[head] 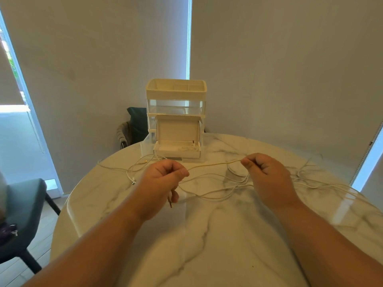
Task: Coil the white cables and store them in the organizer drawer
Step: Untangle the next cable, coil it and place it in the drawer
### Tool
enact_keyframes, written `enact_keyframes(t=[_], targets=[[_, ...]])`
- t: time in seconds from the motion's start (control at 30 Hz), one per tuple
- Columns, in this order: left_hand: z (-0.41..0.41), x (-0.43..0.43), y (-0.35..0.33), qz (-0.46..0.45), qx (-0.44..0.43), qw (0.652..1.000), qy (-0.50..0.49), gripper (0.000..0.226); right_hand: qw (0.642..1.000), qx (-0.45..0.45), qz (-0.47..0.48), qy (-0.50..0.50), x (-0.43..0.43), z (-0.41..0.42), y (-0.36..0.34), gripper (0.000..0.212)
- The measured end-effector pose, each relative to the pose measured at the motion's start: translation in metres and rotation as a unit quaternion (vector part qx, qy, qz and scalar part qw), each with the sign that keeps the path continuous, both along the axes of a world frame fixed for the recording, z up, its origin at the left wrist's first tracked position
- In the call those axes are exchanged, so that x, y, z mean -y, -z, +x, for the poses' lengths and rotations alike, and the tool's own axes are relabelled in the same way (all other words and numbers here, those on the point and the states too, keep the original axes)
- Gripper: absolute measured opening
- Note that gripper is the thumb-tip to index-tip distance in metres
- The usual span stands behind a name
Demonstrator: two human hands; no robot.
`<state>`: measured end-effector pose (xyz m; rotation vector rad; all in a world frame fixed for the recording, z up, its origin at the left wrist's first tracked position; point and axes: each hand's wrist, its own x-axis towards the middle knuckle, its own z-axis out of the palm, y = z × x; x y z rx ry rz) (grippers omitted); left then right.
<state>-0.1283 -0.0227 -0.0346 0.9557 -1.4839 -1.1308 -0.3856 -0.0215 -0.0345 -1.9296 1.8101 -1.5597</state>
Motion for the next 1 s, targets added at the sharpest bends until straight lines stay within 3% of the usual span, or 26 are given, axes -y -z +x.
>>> enact_keyframes(t=[0.13,0.27,0.43,0.5,0.63,0.7,0.8,0.9,0.93,1.0], targets=[[-0.006,0.0,0.001,0.113,-0.099,0.986,0.078,0.014,0.995,-0.091,0.034,0.036,-0.001,0.012,-0.001,0.024],[-0.015,0.0,0.002,0.144,-0.106,0.979,0.094,0.016,0.985,-0.135,-0.03,-0.102,-0.012,0.036,0.0,0.041],[-0.024,-0.005,0.0,0.177,-0.117,0.964,0.163,0.023,0.984,-0.1,-0.032,-0.145,-0.007,0.046,0.007,0.018],[-0.028,-0.006,-0.01,0.169,-0.064,0.969,0.168,0.027,0.986,-0.086,-0.048,-0.133,-0.003,0.037,0.004,0.016],[-0.041,0.006,-0.038,0.112,0.162,0.972,0.125,0.018,0.988,-0.076,-0.049,-0.122,-0.003,0.026,-0.001,0.021],[-0.051,0.013,-0.048,0.106,0.177,0.968,0.143,0.019,0.987,-0.09,-0.05,-0.124,-0.004,0.026,-0.002,0.022],[-0.065,0.014,-0.043,0.095,0.117,0.979,0.136,0.015,0.988,-0.056,-0.054,-0.133,-0.008,0.027,-0.005,0.025],[-0.06,0.022,-0.028,0.023,0.106,0.994,0.004,0.017,0.992,-0.036,0.057,-0.107,-0.005,0.012,-0.006,0.034],[-0.054,0.026,-0.026,0.01,0.069,0.996,-0.048,0.02,0.988,-0.071,0.117,-0.067,-0.001,0.002,-0.006,0.031],[-0.034,0.035,-0.028,0.02,-0.103,0.988,-0.111,0.021,0.965,-0.151,0.21,0.041,0.005,-0.018,-0.009,0.016]])
